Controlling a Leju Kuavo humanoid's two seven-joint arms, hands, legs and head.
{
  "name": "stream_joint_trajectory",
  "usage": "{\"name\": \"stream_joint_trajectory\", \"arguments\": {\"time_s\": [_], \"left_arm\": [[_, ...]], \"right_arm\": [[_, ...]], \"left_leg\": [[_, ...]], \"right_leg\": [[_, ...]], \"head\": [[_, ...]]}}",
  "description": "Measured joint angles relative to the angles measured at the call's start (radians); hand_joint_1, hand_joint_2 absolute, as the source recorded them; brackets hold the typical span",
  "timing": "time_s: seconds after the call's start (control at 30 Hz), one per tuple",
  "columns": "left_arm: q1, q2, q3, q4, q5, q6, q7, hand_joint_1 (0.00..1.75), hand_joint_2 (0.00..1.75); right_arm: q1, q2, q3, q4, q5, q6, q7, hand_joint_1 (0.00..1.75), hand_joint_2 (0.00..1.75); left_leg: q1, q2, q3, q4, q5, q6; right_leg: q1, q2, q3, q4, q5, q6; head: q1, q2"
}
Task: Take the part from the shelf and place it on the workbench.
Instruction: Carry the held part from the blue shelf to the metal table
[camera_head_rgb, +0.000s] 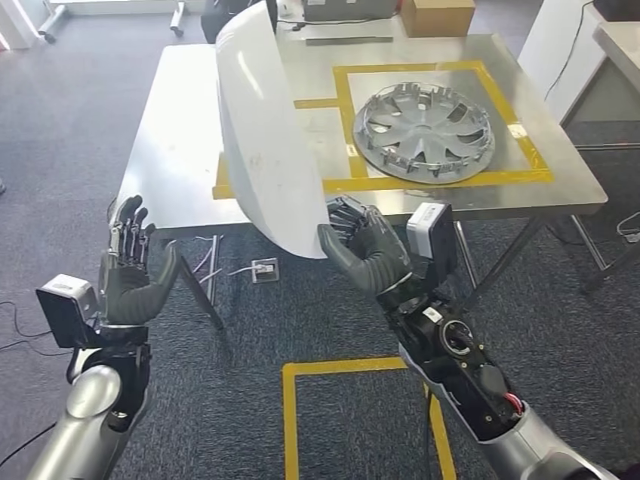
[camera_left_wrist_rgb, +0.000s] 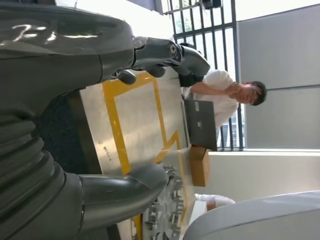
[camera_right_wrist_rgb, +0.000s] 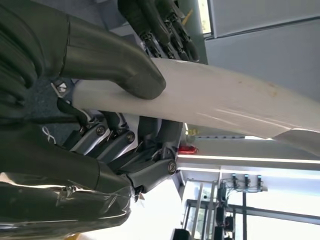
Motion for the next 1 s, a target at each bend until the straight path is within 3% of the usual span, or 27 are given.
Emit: {"name": "stream_joint_trajectory", "arguments": {"time_s": [0.07,0.1,0.2,0.23,0.27,0.3,0.37,0.4,0.43,0.53,0.6,0.7,0.73,0.77,0.8,0.83,0.9,0.93,0.97,1.0], "left_arm": [[-0.005,0.000,0.000,0.000,0.001,0.000,-0.001,0.00,1.75],[-0.008,0.000,0.000,0.001,0.002,0.000,-0.002,0.00,1.75],[-0.008,0.000,0.000,0.002,0.004,-0.001,-0.003,0.00,1.75],[-0.006,0.000,0.000,0.003,0.004,-0.003,-0.003,0.00,1.75],[-0.005,0.000,0.000,0.004,0.004,-0.005,-0.003,0.00,1.75],[-0.005,0.000,0.000,0.006,0.003,-0.008,-0.003,0.00,1.75],[-0.009,0.000,0.000,0.006,0.000,-0.011,-0.003,0.00,1.75],[-0.013,0.000,0.000,0.007,-0.002,-0.012,-0.003,0.00,1.75],[-0.016,-0.001,0.000,0.008,-0.003,-0.012,-0.003,0.00,1.75],[-0.022,-0.005,0.000,0.012,-0.005,-0.015,-0.004,0.00,1.75],[-0.026,-0.007,0.000,0.013,-0.005,-0.018,-0.004,0.00,1.75],[-0.029,-0.010,0.000,0.014,-0.005,-0.020,-0.004,0.00,1.75],[-0.029,-0.010,0.000,0.016,-0.005,-0.020,-0.004,0.00,1.75],[-0.028,-0.010,0.000,0.017,-0.005,-0.020,-0.004,0.00,1.75],[-0.028,-0.010,0.000,0.019,-0.005,-0.020,-0.004,0.00,1.75],[-0.028,-0.010,0.000,0.020,-0.005,-0.020,-0.004,0.00,1.75],[-0.028,-0.012,0.000,0.023,-0.005,-0.020,-0.005,0.00,1.75],[-0.029,-0.012,0.000,0.025,-0.005,-0.019,-0.005,0.00,1.75],[-0.030,-0.013,0.000,0.027,-0.005,-0.017,-0.006,0.00,1.75],[-0.032,-0.014,0.000,0.028,-0.005,-0.015,-0.007,0.00,1.75]], "right_arm": [[-0.005,0.000,-0.003,0.000,0.000,-0.001,-0.002,1.75,1.75],[-0.010,0.000,-0.005,0.000,0.002,-0.001,-0.003,1.75,1.75],[-0.027,0.000,-0.007,0.009,0.007,0.000,-0.005,1.75,1.75],[-0.033,0.000,-0.008,0.015,0.009,0.001,-0.005,1.75,1.75],[-0.039,0.000,-0.009,0.021,0.014,0.001,-0.006,1.75,1.75],[-0.047,0.000,-0.010,0.028,0.019,0.002,-0.007,1.75,1.75],[-0.069,0.000,-0.012,0.044,0.031,0.007,-0.014,1.75,1.75],[-0.083,0.000,-0.014,0.054,0.035,0.012,-0.018,1.75,1.75],[-0.097,0.000,-0.015,0.064,0.039,0.016,-0.022,1.75,1.75],[-0.128,0.000,-0.018,0.092,0.047,0.028,-0.034,1.75,1.75],[-0.143,0.000,-0.021,0.111,0.054,0.034,-0.043,1.75,1.75],[-0.157,0.000,-0.023,0.139,0.058,0.038,-0.052,1.75,1.75],[-0.158,0.001,-0.024,0.147,0.058,0.038,-0.053,1.75,1.75],[-0.158,0.001,-0.024,0.155,0.058,0.038,-0.054,1.75,1.75],[-0.158,0.001,-0.024,0.162,0.058,0.039,-0.054,1.75,1.75],[-0.158,0.001,-0.024,0.169,0.058,0.039,-0.054,1.75,1.75],[-0.162,0.002,-0.026,0.183,0.059,0.039,-0.057,1.75,1.75],[-0.165,0.003,-0.027,0.192,0.063,0.040,-0.060,1.75,1.75],[-0.169,0.005,-0.027,0.202,0.068,0.041,-0.064,1.75,1.75],[-0.176,0.007,-0.029,0.212,0.073,0.042,-0.071,1.75,1.75]], "left_leg": [[0.002,0.002,-0.008,0.030,-0.004,-0.009],[0.003,0.002,-0.032,0.072,-0.010,-0.014],[0.008,0.003,-0.171,0.270,-0.062,-0.026],[0.009,0.003,-0.210,0.308,-0.077,-0.028],[0.010,0.003,-0.232,0.310,-0.075,-0.029],[0.011,0.004,-0.234,0.275,-0.049,-0.029],[0.010,0.005,-0.195,0.132,0.051,-0.023],[0.008,0.006,-0.174,0.065,0.088,-0.018],[0.006,0.006,-0.159,0.020,0.107,-0.012],[0.005,0.003,-0.137,-0.012,0.107,0.008],[0.006,0.003,-0.117,-0.016,0.108,0.021],[0.005,0.003,-0.097,-0.015,0.093,0.030],[0.005,0.003,-0.089,-0.015,0.085,0.030],[0.005,0.002,-0.080,-0.015,0.076,0.030],[0.004,0.000,-0.068,-0.015,0.067,0.029],[0.004,-0.001,-0.053,-0.015,0.056,0.027],[0.002,-0.003,-0.028,-0.014,0.035,0.022],[0.001,-0.004,-0.019,-0.013,0.025,0.017],[0.001,-0.004,-0.014,-0.012,0.019,0.011],[0.000,-0.005,-0.009,-0.010,0.014,0.005]], "right_leg": [[-0.004,0.002,0.018,-0.007,0.000,-0.012],[-0.006,0.002,0.027,-0.010,-0.002,-0.016],[-0.009,0.003,0.044,-0.014,-0.016,-0.025],[-0.009,0.004,0.050,-0.014,-0.023,-0.025],[-0.009,0.005,0.059,-0.014,-0.031,-0.024],[-0.009,0.005,0.069,-0.014,-0.039,-0.023],[-0.009,0.006,0.091,-0.013,-0.056,-0.017],[-0.008,0.007,0.098,-0.012,-0.065,-0.013],[-0.006,0.009,0.102,-0.013,-0.074,-0.007],[-0.003,0.009,0.115,-0.009,-0.086,0.011],[-0.005,0.005,0.103,0.034,-0.104,0.020],[-0.008,0.001,-0.008,0.227,-0.176,0.031],[-0.009,0.001,-0.048,0.278,-0.199,0.033],[-0.010,0.001,-0.071,0.294,-0.208,0.034],[-0.011,0.001,-0.077,0.273,-0.194,0.034],[-0.011,0.000,-0.066,0.217,-0.156,0.032],[-0.008,0.000,-0.033,0.075,-0.048,0.022],[-0.005,-0.001,-0.018,0.025,-0.012,0.015],[-0.002,-0.001,-0.011,-0.001,0.008,0.007],[0.001,-0.001,-0.005,-0.009,0.005,0.000]], "head": [[-0.002,0.000],[-0.004,0.000],[-0.018,0.000],[-0.022,0.000],[-0.025,0.000],[-0.029,0.000],[-0.036,0.000],[-0.040,0.000],[-0.042,0.000],[-0.040,0.000],[-0.034,0.000],[-0.022,0.000],[-0.019,0.000],[-0.015,0.000],[-0.011,0.000],[-0.007,0.000],[0.002,0.000],[0.003,0.000],[0.003,0.000],[0.001,0.000]]}}
